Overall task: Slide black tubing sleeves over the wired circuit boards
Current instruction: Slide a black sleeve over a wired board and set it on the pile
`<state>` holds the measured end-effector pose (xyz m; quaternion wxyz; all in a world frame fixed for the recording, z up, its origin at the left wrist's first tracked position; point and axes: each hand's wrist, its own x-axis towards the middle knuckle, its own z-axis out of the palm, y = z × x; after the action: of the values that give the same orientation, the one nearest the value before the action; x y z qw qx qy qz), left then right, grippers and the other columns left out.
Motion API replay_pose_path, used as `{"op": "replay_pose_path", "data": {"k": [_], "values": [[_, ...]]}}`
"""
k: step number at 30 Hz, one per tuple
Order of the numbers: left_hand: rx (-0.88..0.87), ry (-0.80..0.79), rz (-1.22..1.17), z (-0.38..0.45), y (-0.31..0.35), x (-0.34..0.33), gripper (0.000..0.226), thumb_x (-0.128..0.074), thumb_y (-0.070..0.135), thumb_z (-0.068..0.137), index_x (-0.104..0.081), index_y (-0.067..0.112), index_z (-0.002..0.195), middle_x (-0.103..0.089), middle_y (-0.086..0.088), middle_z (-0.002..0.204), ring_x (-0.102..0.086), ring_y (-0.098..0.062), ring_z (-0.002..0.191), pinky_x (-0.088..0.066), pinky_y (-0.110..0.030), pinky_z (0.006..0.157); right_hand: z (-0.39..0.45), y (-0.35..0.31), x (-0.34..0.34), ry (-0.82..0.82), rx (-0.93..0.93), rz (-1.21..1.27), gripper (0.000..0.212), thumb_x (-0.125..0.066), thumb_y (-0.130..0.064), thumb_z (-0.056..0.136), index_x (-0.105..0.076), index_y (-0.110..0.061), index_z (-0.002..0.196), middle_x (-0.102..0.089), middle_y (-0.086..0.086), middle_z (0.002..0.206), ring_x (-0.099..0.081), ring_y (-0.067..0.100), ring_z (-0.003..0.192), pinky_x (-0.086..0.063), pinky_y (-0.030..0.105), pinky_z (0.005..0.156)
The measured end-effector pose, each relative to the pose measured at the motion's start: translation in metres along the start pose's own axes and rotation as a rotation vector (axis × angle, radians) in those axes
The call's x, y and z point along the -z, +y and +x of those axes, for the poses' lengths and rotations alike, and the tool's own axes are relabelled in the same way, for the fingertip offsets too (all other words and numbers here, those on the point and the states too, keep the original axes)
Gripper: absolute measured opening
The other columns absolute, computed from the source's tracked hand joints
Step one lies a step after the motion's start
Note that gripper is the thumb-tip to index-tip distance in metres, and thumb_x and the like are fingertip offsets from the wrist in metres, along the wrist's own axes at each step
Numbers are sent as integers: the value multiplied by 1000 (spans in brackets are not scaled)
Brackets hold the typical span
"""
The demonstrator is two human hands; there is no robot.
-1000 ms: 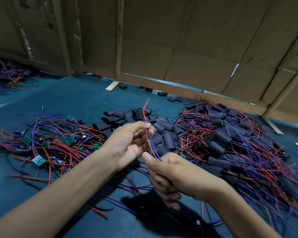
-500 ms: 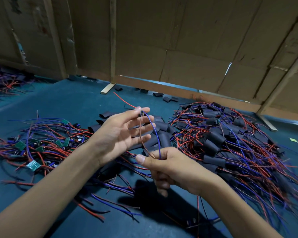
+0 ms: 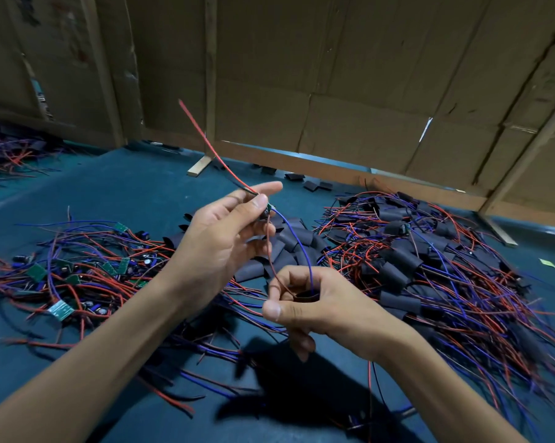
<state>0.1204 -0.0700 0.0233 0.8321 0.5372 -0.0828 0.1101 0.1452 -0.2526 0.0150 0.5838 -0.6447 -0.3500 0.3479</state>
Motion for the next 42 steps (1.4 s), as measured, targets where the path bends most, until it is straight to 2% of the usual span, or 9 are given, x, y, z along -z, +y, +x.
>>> {"op": "replay_pose_path", "data": {"k": [4,8,12,16,21,25,30,35,42], "values": [[-45,-75,191,-2,5,6,34,-65,30,91,-71,23,124,-45,2,79,-43,-11,64,-32,-20,53,0,-2,-1,31,44,25,20,-81,-26,75,-65,-20,87,-44,4,60,-40,12,38,-49,34,50],[-59,-149,238,-5,6,5,36,-68,33,90,-69,23,126,-46,4,79,-41,-11,64,-31,-22,54,-2,-3,-1,54,52,-25,19,-78,-19,82,-63,-17,93,-50,0,55,-48,13,40,-38,52,61],[-87,-205,267,-7,7,3,37,-67,31,89,-70,23,125,-48,-6,75,-45,-13,61,-35,-22,55,-4,-9,-4,21,81,64,28,-83,-35,80,-66,-21,97,-50,6,59,-48,13,38,-45,46,69],[-134,-226,236,-10,10,2,29,-75,24,83,-72,24,112,-69,-9,87,-49,-10,50,-40,-21,51,-10,-19,-11,-110,65,147,48,-75,-58,79,-64,-20,108,-46,-8,55,-46,11,38,-51,35,70],[-193,-177,220,-11,10,1,25,-75,19,83,-70,19,108,-70,3,79,-47,-11,53,-44,-21,51,-14,-26,-14,-173,-80,205,90,-70,-65,79,-37,2,128,-35,-4,67,-37,10,49,-51,30,62],[-190,-144,201,-11,10,0,25,-75,19,83,-72,20,108,-70,-1,85,-57,-20,67,-58,-58,67,-16,-30,-10,-103,-116,310,45,-67,-33,91,-48,-17,128,-43,2,82,-34,11,61,-21,28,60],[-151,-72,39,-8,14,0,36,-71,5,83,-71,22,115,-74,-9,102,-63,-13,73,-49,-23,61,-9,-32,-3,2,-131,482,40,-63,-15,85,-60,-9,124,-65,5,92,-52,14,72,-36,25,61],[-130,-10,-38,-3,15,1,42,-63,2,81,-63,17,120,-74,-10,103,-63,-13,73,-45,-24,57,-7,-30,10,113,-100,555,36,-74,-7,73,-76,-4,109,-72,13,105,-68,18,88,-58,26,79],[-96,-40,-113,-3,16,4,39,-63,2,82,-73,25,112,-74,-8,108,-63,-14,74,-51,-25,61,-7,-29,12,185,-130,503,51,-82,-2,65,-67,9,113,-70,32,106,-74,38,89,-61,39,78]]}}
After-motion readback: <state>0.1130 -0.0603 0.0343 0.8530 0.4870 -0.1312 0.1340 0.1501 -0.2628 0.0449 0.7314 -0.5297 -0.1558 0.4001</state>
